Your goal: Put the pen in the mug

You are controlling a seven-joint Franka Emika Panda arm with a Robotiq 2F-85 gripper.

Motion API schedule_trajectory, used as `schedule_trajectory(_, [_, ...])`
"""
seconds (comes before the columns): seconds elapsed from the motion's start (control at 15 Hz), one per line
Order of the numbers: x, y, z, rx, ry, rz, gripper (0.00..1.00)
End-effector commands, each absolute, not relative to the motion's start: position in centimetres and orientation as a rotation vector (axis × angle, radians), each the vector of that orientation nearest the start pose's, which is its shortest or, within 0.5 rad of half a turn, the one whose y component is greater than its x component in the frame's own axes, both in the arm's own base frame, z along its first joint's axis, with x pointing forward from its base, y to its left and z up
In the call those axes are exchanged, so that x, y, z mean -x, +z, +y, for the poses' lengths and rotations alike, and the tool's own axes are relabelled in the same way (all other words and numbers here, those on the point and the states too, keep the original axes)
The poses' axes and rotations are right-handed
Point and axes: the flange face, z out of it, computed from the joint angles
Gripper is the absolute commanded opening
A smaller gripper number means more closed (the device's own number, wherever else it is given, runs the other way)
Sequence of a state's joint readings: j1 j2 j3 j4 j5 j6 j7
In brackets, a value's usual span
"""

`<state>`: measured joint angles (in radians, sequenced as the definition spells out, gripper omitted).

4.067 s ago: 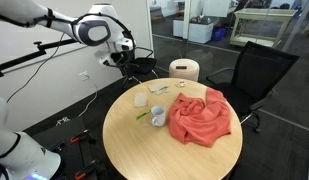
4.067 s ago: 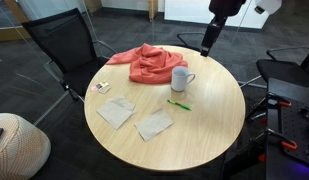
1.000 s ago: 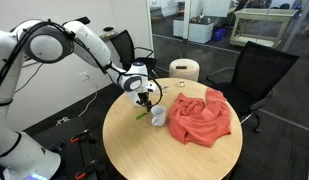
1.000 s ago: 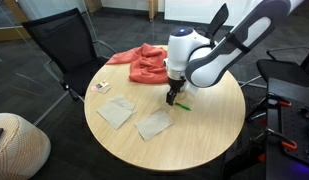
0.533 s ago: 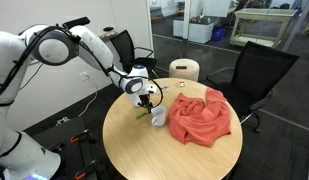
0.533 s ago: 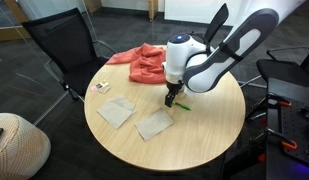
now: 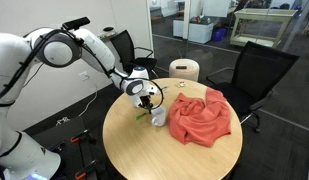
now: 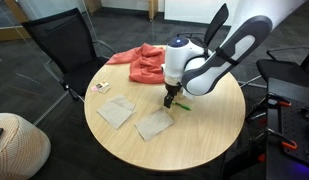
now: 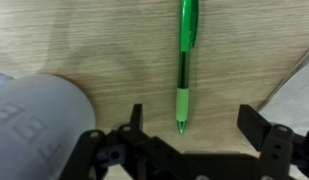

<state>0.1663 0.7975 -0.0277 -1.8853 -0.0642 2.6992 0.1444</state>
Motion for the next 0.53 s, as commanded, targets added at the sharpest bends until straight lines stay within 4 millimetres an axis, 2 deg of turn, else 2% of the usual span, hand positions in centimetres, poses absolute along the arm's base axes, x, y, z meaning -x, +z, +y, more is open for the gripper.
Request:
schedule_trajectory(0.0, [-61.75,7.90,8.82,3.193,-0.069,-0.073,0.66])
schedule_trajectory(0.47, [-61.70,7.94,8.70,3.188,-0.088,-0.069,0.12])
